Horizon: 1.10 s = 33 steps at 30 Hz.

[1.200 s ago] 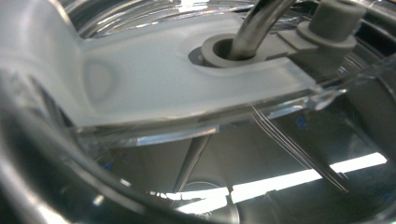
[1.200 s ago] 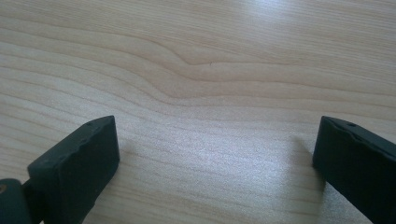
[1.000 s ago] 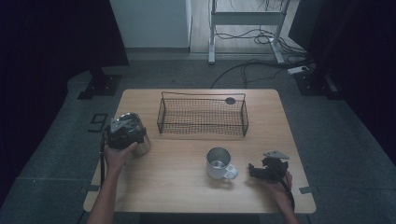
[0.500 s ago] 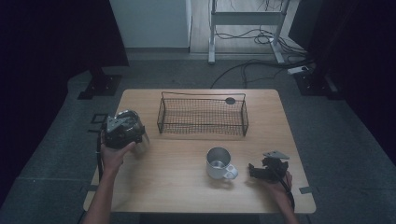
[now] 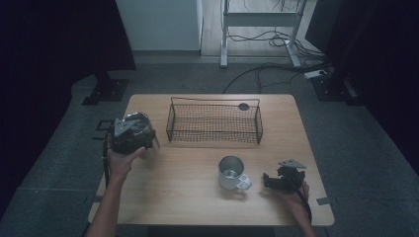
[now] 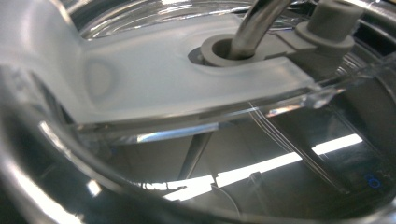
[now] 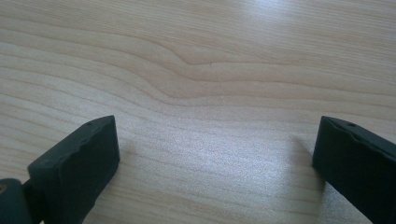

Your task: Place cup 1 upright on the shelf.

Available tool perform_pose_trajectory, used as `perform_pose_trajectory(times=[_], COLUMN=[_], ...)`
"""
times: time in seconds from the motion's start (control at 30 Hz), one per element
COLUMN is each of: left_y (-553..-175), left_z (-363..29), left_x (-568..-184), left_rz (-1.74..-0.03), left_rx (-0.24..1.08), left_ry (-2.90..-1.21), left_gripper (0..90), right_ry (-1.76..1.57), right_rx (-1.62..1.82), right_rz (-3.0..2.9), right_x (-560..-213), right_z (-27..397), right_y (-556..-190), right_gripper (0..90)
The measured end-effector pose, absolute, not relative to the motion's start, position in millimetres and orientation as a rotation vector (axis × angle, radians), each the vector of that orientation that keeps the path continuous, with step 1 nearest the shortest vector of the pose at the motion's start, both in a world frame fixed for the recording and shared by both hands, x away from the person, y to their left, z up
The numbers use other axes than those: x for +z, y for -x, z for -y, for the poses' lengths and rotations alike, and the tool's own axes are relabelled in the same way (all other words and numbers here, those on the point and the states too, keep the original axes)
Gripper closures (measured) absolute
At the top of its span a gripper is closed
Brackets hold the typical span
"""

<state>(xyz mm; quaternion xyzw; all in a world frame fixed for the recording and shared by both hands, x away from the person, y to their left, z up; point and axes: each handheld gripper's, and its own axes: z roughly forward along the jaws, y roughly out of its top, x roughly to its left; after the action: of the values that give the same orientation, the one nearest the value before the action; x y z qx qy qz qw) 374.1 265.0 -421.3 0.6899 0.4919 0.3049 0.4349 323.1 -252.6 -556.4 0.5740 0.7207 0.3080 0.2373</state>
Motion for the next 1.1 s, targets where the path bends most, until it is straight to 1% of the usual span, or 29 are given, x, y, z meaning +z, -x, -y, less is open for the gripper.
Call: perform_pose_trajectory(times=[1.1], left_y=[-382], left_z=[-242], left_x=[-398], left_rz=[-1.19], left_rx=[0.752], left_ry=[-1.717], left_gripper=[4.2], right_ry=[-1.573], right_rx=[0.843], right_rz=[-1.975], right_x=[-556], right_z=[253], right_y=[-323], right_gripper=[0.3])
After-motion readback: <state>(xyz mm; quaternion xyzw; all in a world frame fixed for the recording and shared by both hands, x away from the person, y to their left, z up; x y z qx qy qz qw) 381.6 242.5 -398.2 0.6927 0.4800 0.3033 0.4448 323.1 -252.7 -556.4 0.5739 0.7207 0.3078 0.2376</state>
